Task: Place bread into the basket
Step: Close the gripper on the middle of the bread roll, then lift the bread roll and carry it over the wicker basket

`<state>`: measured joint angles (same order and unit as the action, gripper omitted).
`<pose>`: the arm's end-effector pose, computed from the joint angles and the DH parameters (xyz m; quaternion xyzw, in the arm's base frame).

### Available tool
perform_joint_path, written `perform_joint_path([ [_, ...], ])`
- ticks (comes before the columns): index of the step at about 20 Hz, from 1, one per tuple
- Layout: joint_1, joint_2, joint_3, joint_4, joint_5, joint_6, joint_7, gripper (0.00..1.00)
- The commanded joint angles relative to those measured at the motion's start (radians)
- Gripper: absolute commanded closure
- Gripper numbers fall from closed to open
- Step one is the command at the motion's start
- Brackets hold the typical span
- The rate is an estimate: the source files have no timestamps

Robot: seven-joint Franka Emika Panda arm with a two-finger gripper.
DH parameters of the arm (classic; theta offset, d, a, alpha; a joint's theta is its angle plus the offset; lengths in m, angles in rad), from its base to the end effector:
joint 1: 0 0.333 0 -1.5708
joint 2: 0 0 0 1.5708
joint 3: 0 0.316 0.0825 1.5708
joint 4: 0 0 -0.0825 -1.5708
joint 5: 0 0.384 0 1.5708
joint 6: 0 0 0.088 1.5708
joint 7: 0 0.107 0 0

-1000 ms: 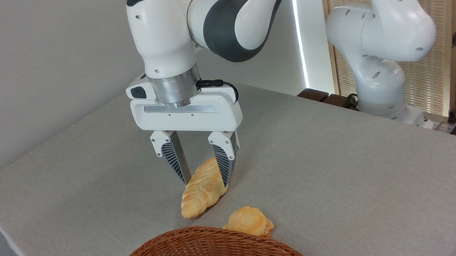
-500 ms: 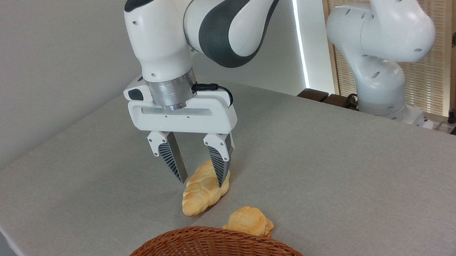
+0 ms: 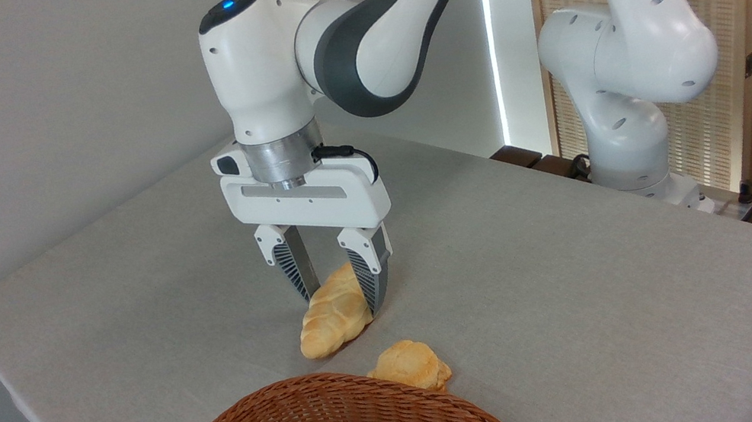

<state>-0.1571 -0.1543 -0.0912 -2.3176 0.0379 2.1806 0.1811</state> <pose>0.4727 -0.1189 0.4062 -0.9745 0.2230 -0.0090 0.0223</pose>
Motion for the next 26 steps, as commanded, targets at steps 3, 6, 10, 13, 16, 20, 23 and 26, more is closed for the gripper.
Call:
perform_joint_path([
  [3,-0.004,-0.002,-0.001,0.0,0.016,-0.016,0.018,0.0],
  [6,-0.004,-0.001,-0.002,0.001,0.017,-0.015,0.027,0.23],
  [10,-0.004,-0.004,-0.002,0.003,0.017,-0.018,0.087,0.63],
  [13,-0.004,-0.004,-0.002,0.006,0.017,-0.018,0.087,0.6],
  [16,-0.004,-0.004,-0.002,0.009,0.017,-0.018,0.087,0.59],
  [20,-0.005,-0.007,-0.002,0.009,0.017,-0.022,0.089,0.57],
  [23,-0.004,-0.019,-0.002,0.101,0.016,-0.097,0.089,0.56],
  [26,-0.002,-0.027,0.002,0.202,0.011,-0.148,0.09,0.54],
])
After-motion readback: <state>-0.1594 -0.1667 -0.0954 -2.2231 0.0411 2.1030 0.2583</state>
